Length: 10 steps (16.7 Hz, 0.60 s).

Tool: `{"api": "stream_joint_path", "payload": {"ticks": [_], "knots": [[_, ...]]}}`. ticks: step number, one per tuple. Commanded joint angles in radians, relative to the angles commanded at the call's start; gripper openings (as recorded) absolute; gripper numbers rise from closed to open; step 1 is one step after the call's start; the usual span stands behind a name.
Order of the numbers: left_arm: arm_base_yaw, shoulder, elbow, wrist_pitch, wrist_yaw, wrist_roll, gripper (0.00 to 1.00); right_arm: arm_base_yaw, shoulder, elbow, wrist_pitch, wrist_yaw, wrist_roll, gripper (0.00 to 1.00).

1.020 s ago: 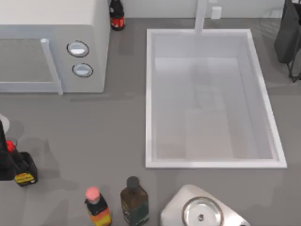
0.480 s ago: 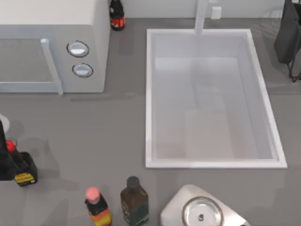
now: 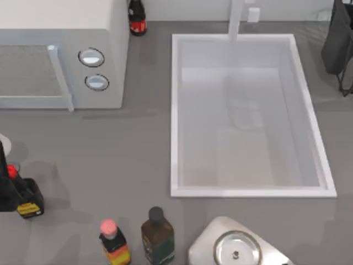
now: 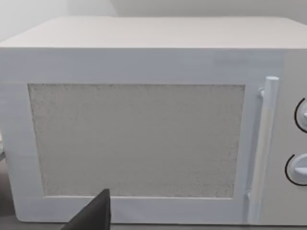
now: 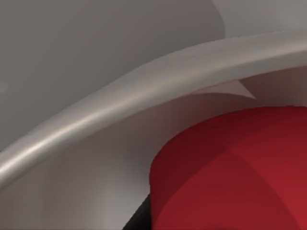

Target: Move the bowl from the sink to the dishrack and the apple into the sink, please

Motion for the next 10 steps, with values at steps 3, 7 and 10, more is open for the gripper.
{"api": "stream_joint_path", "payload": {"ticks": [3,7,10], "knots": [[0.0,0.0,0.0,0.0,0.0,0.0,1.0,0.0,0.0,0.0,0.0,0.0,0.0,0.0],[0.0,0.0,0.0,0.0,0.0,0.0,1.0,0.0,0.0,0.0,0.0,0.0,0.0,0.0],[0.0,0.0,0.0,0.0,0.0,0.0,1.0,0.0,0.0,0.0,0.0,0.0,0.0,0.0]]}}
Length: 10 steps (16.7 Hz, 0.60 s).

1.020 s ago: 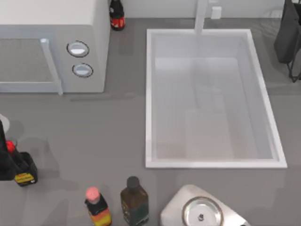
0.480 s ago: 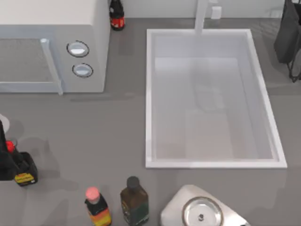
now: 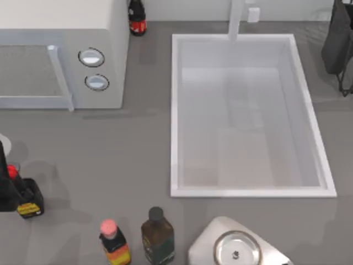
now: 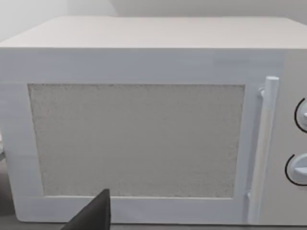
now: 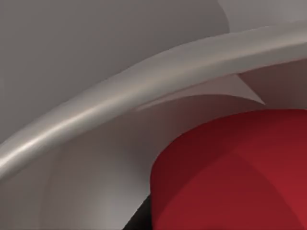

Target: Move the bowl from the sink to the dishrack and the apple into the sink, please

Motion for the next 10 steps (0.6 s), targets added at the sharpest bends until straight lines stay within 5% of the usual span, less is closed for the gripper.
{"api": "stream_joint_path", "payload": {"ticks": [10], "knots": [[0.0,0.0,0.0,0.0,0.0,0.0,1.0,-0.02,-0.238,0.208,-0.449,-0.009,0.029,0.0]]}}
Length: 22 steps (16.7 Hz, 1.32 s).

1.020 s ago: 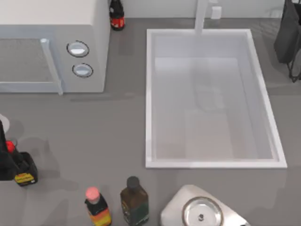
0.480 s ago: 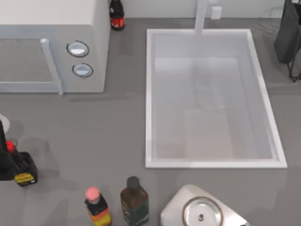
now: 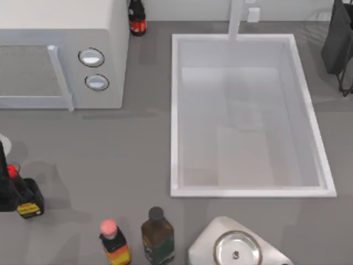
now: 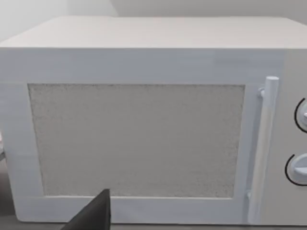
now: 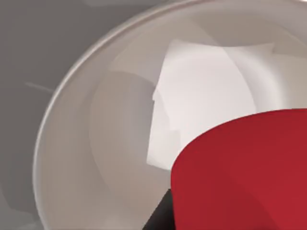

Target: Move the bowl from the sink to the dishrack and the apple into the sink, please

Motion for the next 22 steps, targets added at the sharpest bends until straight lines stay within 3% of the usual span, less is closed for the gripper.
{"api": "stream_joint_path", "payload": {"ticks": [4,12,17,22], "knots": [[0.0,0.0,0.0,0.0,0.0,0.0,1.0,-0.002,-0.05,0.072,-0.103,-0.001,0.002,0.0],[0.0,0.0,0.0,0.0,0.0,0.0,1.0,0.037,-0.037,0.071,-0.042,0.019,0.012,0.0],[0.0,0.0,0.0,0.0,0.0,0.0,1.0,0.194,0.017,0.055,0.248,0.121,0.056,0.0],[0.0,0.0,0.0,0.0,0.0,0.0,1.0,0.421,0.09,-0.008,0.72,0.285,0.126,0.0]]}}
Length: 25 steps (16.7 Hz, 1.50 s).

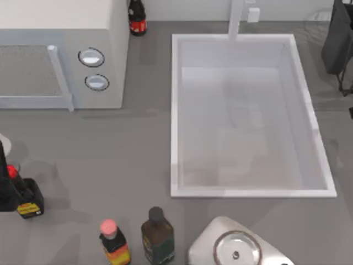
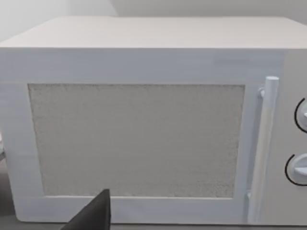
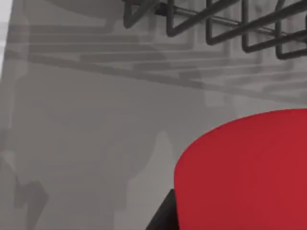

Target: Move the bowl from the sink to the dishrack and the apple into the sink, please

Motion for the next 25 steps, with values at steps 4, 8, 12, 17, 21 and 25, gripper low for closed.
{"api": "stream_joint_path", "payload": {"ticks": [4,8,12,17,21,25], "knots": [[0.0,0.0,0.0,0.0,0.0,0.0,1.0,0.201,0.043,-0.078,0.427,0.142,0.061,0.0],[0.0,0.0,0.0,0.0,0.0,0.0,1.0,0.388,0.057,-0.159,0.822,0.267,0.122,0.0],[0.0,0.0,0.0,0.0,0.0,0.0,1.0,0.532,0.044,-0.219,1.1,0.359,0.174,0.0],[0.0,0.0,0.0,0.0,0.0,0.0,1.0,0.598,0.029,-0.242,1.211,0.4,0.202,0.0],[0.0,0.0,0.0,0.0,0.0,0.0,1.0,0.594,0.032,-0.238,1.208,0.397,0.203,0.0],[0.0,0.0,0.0,0.0,0.0,0.0,1.0,0.601,0.098,-0.243,1.278,0.398,0.204,0.0]]}}
